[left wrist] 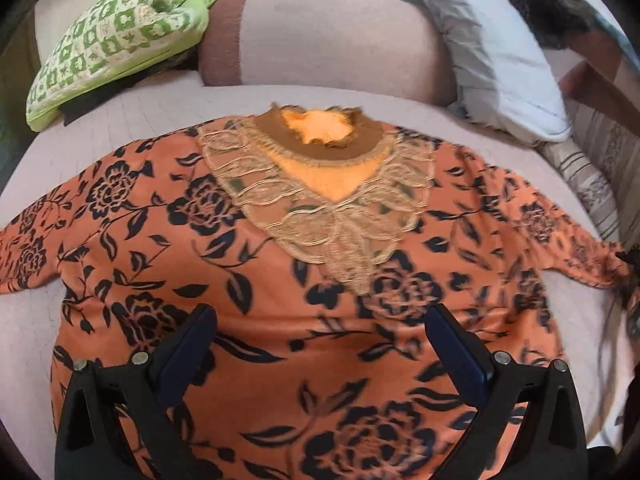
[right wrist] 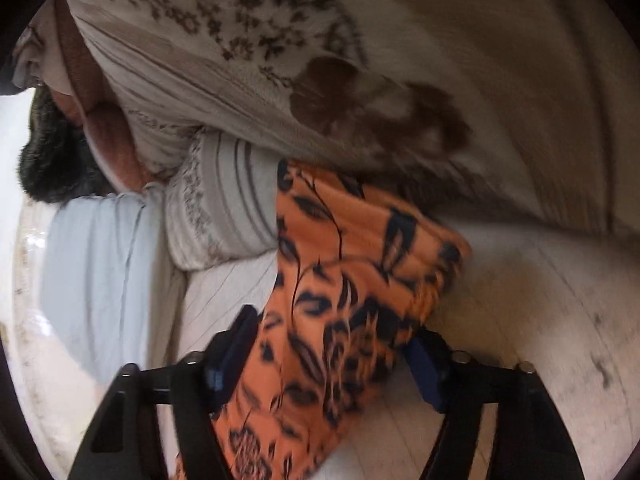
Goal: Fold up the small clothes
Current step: 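Grasp a sleeve cuff with the right tool and lift it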
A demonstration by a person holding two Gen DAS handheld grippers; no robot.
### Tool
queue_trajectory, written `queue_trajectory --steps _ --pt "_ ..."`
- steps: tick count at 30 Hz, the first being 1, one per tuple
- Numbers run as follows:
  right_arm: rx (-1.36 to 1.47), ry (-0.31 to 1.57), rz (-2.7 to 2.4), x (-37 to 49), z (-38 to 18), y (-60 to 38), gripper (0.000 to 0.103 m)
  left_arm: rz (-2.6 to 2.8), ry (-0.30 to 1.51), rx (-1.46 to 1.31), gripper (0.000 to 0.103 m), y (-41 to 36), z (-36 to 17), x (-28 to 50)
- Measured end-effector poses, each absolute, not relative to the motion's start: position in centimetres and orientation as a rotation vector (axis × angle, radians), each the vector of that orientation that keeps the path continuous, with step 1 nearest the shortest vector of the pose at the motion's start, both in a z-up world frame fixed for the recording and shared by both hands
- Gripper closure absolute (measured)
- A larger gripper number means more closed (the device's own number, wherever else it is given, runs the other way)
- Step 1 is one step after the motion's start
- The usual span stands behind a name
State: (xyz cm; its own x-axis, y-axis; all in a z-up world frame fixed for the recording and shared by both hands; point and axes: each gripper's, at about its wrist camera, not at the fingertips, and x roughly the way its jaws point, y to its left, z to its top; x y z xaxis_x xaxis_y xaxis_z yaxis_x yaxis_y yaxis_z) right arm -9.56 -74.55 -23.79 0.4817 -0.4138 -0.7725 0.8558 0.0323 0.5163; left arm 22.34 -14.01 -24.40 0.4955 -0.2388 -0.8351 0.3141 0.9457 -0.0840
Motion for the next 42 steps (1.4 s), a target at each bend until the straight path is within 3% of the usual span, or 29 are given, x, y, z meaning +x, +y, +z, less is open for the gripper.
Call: queue_trajectory --steps 2,3,10,18,26,29,31,32,33,34,39,42 --pt "1.138 0.512 -1.063 -8.6 -24.2 -75.7 0.090 -0.305 1.005 0.109 0.000 -13.4 -25.2 23.0" --pt "1.138 0.530 -1.077 -8.4 -24.7 -76.3 0.097 -0.292 1.022 0.113 0.000 -12.9 -25.6 23.6" --pt "0.997 0.513 -0.892 -3.2 -18.7 -70.9 0.099 -0.062 0.923 0.050 0.000 -6.5 -23.2 26.6" --pt "0.906 0.525 -0.369 11.7 -9.4 -53.6 0.099 0.306 0.803 -0.057 0.000 6.4 -19.6 28.7" --pt "0.907 0.670 -0.115 25.0 -13.1 -32.6 0.099 0.448 0.844 -0.246 0.000 16.8 -19.1 27.9" --pt "0.876 0.785 -0.119 28.9 -17.9 -26.2 0.094 0.477 0.848 -0.237 0.000 18.7 -18.9 27.7" --pt "0.845 0.875 -0.113 31.0 -21.1 -22.5 0.079 0.496 0.852 -0.235 0.000 19.7 -18.6 27.5" --pt "0.818 0.923 -0.096 31.7 -22.7 -20.8 0.057 0.499 0.854 -0.240 0.000 20.1 -18.6 27.5" --pt "0.789 0.964 -0.065 32.3 -24.1 -19.3 0.029 0.500 0.856 -0.251 0.000 20.7 -18.5 27.5" --pt "0.758 0.993 -0.044 33.1 -24.8 -18.2 0.023 0.498 0.859 -0.256 0.000 21.1 -18.5 27.5" --pt "0.572 1.038 0.162 32.1 -24.8 -13.6 0.023 0.525 0.904 -0.335 0.000 24.3 -19.0 27.2" --pt "0.499 0.925 0.165 29.8 -22.5 -15.4 0.023 0.572 0.936 -0.432 0.000 26.8 -19.9 26.4"
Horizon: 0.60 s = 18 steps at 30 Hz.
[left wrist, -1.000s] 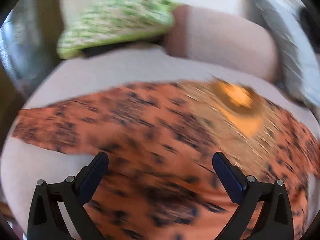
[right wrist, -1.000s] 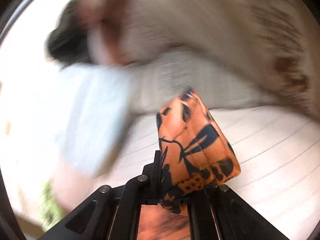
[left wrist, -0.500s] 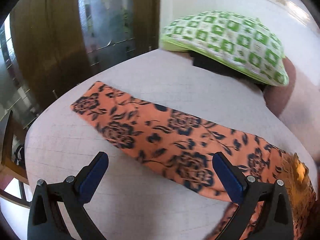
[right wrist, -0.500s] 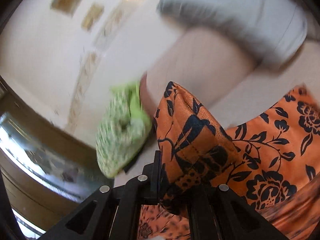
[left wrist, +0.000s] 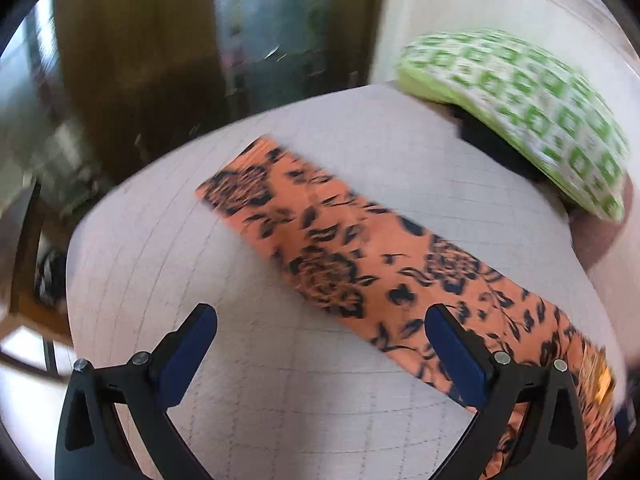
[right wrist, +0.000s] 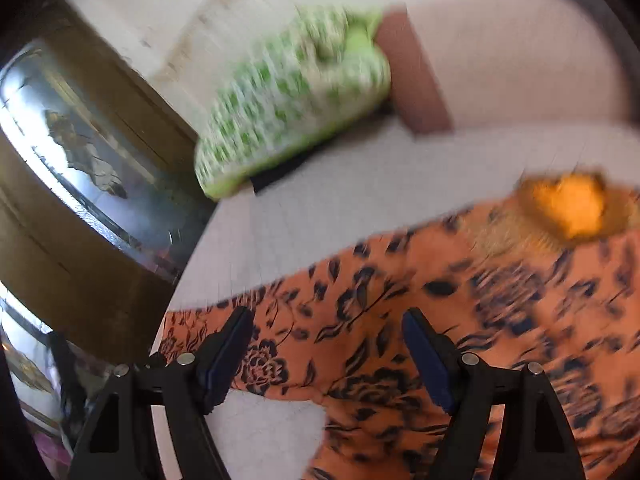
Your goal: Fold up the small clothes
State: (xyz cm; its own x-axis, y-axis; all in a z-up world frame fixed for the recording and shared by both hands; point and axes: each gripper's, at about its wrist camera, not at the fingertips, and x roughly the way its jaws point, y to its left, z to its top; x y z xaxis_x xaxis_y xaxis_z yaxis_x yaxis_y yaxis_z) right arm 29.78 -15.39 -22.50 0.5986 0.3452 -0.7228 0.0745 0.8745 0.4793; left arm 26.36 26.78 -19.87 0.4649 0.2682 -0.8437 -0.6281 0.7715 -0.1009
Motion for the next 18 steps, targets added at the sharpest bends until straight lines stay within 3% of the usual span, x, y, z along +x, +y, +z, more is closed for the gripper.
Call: queue_trajectory --steps 2,5,7,9,18 --pt "0.462 0.866 0.058 28.4 -21.8 -17.2 0.026 0.631 0.953 -0.492 0.000 28.4 -20.7 25.5" --pt "0.459 0.885 -0.088 27.4 -23.7 -21.1 0.054 0.690 0.983 -0.571 0.000 30.6 -22.0 24.5" --pt "0.454 1.013 -0.165 27.8 -27.4 -23.0 0.059 0.696 0.995 -0.627 0.000 31.6 -22.7 24.0" --pt "0.448 1.204 -0.189 28.6 -32.0 -23.7 0.074 0.700 1.002 -0.677 0.000 32.8 -23.4 23.4" --pt "0.329 1.023 -0.001 19.5 -24.8 -26.0 0.072 0.603 0.939 -0.902 0.000 36.3 -25.2 22.7"
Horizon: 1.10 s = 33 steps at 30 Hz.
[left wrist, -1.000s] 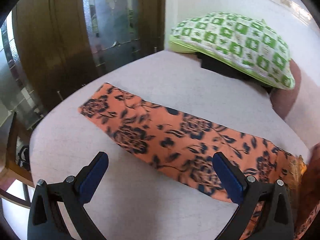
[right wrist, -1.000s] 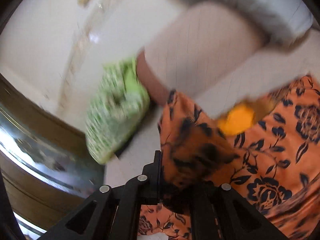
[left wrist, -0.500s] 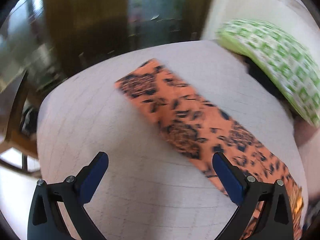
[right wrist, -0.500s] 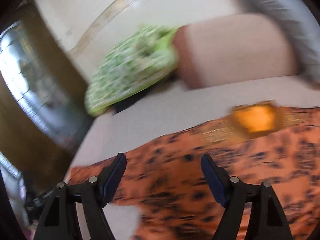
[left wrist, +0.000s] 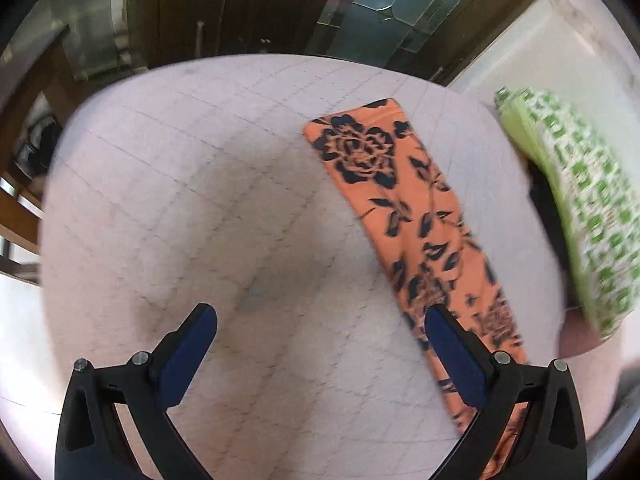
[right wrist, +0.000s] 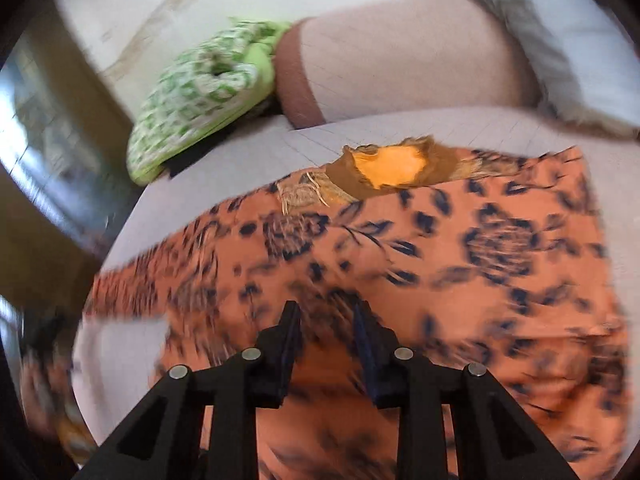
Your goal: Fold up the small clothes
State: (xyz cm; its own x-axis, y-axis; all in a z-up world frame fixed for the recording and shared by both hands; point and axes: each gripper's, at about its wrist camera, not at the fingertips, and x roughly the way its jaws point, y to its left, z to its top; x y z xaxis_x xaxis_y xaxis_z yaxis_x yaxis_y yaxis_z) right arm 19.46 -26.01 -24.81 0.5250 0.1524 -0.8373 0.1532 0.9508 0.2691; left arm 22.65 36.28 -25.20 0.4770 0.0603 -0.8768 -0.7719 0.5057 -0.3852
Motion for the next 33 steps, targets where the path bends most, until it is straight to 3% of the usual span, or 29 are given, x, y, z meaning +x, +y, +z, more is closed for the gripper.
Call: queue_trajectory --steps 7,16,17,18,19,20,21,25,33 --pt "0.234 1.005 -0.080 9.6 -23.0 -32.3 0.072 0.499 0.908 -0.955 0.000 35.5 -26.5 26.9" --pt "0.166 0.972 -0.075 10.3 -22.0 -32.0 0.072 0.447 0.804 -0.907 0.002 37.5 -26.7 30.9" --pt "0.163 0.965 -0.075 10.3 -21.9 -31.9 0.072 0.447 0.786 -0.891 0.005 37.5 -26.7 31.1" --pt "0.166 0.962 -0.073 10.4 -21.7 -31.7 0.072 0.459 0.771 -0.870 0.019 37.4 -26.7 31.5" --pt "0.176 0.957 -0.071 10.4 -21.5 -31.7 0.072 0.474 0.768 -0.849 0.043 37.5 -26.8 31.7" --pt "0.189 0.948 -0.070 10.4 -21.3 -31.7 0.072 0.475 0.769 -0.841 0.059 37.4 -26.9 32.1" --pt "0.203 0.937 -0.068 10.3 -21.1 -31.8 0.072 0.446 0.777 -0.860 0.096 37.4 -27.3 32.4" --pt "0.222 0.897 -0.090 9.8 -20.4 -32.7 0.072 0.451 0.741 -0.860 0.095 36.3 -26.6 32.2" --pt "0.410 0.832 -0.205 8.8 -19.7 -37.7 0.072 0.204 0.515 -0.607 0.095 24.1 -14.0 29.2"
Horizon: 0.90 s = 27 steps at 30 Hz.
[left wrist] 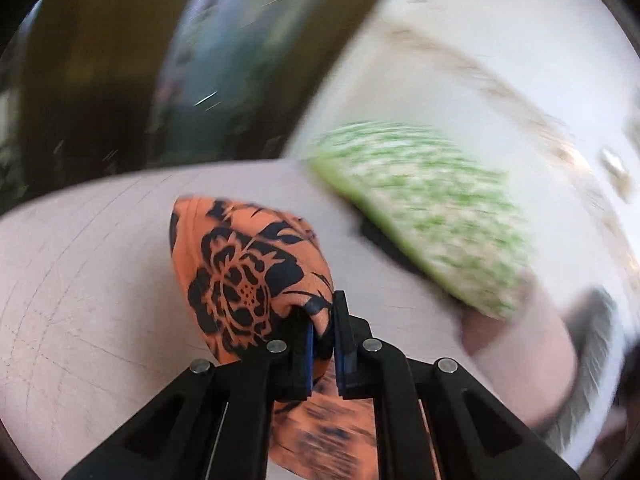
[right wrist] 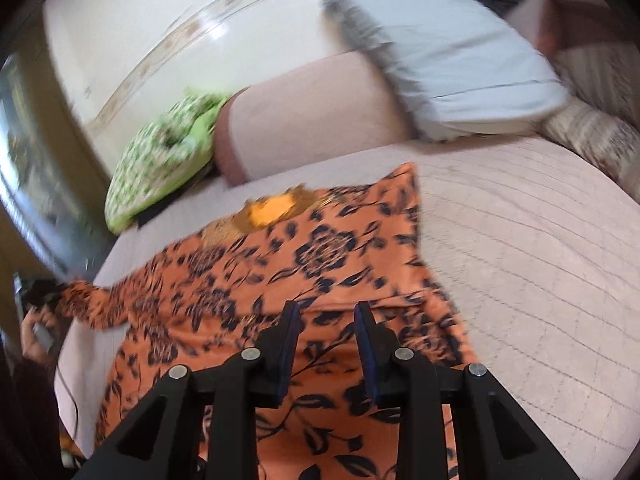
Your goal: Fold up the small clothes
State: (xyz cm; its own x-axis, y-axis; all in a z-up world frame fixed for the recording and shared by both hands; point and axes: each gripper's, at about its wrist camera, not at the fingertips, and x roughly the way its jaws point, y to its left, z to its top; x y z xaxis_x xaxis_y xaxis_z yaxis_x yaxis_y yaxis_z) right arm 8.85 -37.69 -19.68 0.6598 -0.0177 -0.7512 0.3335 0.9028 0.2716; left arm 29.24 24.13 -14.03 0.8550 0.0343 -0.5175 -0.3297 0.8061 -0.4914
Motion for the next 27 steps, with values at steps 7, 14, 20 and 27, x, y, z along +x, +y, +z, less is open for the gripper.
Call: queue_trajectory --steps 7,14,20,27 --pt "0.568 0.741 -0.367 6.6 -18.7 -44.4 0.072 -0.119 0.460 -0.422 0.095 8.0 -7.6 25.2" --pt "0.735 0.691 -0.439 3.3 -18.2 -51.0 0.072 -0.409 0.554 -0.214 0.095 -9.1 -6.0 23.9" --pt "0.819 0.612 -0.474 0.8 -17.0 -54.5 0.072 -0.594 0.744 -0.084 0.093 -21.5 -9.6 24.4" --pt "0.897 0.706 -0.402 1.6 -19.0 -55.5 0.038 -0.647 0.970 0.015 0.050 -22.3 -16.1 23.0"
